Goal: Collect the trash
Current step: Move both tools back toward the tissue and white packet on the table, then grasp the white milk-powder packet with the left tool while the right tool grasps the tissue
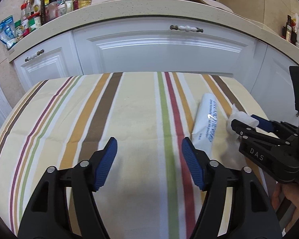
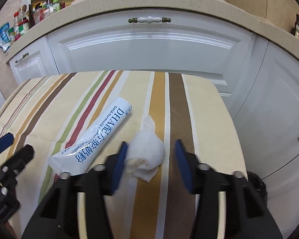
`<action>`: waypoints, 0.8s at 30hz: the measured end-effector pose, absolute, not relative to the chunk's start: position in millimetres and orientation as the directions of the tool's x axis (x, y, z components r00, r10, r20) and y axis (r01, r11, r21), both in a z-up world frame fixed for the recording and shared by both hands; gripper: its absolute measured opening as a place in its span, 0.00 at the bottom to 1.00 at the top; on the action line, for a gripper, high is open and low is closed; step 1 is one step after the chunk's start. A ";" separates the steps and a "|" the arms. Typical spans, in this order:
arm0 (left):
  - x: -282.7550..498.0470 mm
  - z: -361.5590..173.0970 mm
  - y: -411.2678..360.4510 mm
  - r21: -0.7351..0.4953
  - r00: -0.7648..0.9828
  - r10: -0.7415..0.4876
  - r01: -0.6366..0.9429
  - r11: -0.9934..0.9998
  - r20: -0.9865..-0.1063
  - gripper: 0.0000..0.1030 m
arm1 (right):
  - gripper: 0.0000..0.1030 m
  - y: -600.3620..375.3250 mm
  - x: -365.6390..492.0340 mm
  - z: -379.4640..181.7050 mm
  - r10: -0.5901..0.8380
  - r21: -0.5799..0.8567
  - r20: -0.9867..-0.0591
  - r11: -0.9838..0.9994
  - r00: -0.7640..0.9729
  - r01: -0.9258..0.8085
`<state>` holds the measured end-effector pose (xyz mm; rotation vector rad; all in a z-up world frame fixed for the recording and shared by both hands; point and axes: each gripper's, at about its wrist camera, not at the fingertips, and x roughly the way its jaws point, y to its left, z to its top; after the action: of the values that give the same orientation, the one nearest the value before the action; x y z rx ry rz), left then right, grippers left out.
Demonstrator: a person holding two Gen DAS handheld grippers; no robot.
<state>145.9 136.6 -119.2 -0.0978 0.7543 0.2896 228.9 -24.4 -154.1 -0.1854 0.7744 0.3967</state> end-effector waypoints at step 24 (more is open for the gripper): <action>199.0 -148.5 94.5 -0.004 0.659 0.097 -0.150 0.989 -0.746 0.36 | 0.33 -66.3 210.9 -146.2 0.302 0.014 -0.684 0.916 0.664 -0.401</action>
<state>199.0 94.5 -148.5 -0.0670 0.8405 0.1398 210.9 -66.3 -146.2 -0.1419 0.7450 0.3982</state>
